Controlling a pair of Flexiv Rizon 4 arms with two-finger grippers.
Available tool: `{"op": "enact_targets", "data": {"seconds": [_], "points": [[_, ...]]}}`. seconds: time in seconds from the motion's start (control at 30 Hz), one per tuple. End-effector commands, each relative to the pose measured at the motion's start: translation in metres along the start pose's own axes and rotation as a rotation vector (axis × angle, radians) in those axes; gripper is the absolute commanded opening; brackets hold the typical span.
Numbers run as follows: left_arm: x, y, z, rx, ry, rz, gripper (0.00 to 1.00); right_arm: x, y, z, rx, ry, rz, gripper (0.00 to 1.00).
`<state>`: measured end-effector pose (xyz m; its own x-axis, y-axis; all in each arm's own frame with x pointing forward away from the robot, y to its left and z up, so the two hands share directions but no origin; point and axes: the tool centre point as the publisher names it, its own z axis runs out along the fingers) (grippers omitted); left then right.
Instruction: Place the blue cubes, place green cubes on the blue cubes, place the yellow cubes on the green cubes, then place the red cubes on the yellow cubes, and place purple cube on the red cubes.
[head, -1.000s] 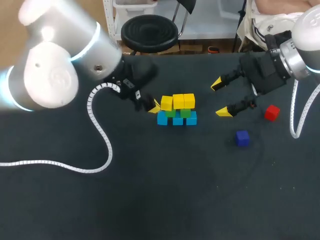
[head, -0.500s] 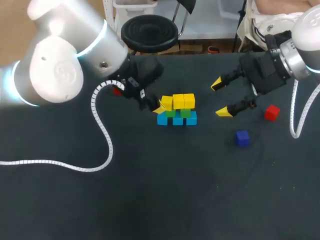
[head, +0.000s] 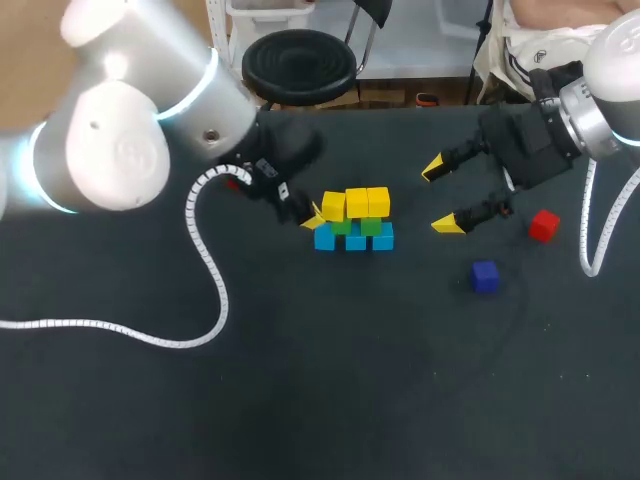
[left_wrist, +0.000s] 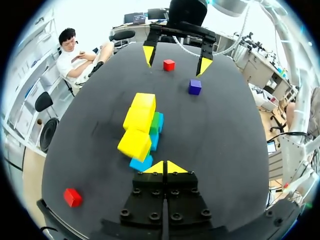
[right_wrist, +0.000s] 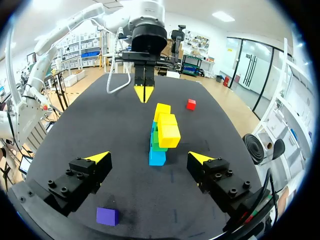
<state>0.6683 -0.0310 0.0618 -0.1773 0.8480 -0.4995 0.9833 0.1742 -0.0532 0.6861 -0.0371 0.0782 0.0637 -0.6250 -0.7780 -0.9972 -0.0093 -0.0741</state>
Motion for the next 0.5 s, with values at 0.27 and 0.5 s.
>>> {"op": "enact_targets", "data": {"seconds": [0.27,0.5], "points": [[-0.004,0.004,0.001,0.015,0.010,0.003,0.00,0.000,0.001,0.000,0.001,-0.001,-0.001,1.00],[0.003,0.020,-0.011,-0.031,0.006,-0.021,0.00,0.000,0.001,0.000,0.001,-0.001,-0.001,1.00]]}}
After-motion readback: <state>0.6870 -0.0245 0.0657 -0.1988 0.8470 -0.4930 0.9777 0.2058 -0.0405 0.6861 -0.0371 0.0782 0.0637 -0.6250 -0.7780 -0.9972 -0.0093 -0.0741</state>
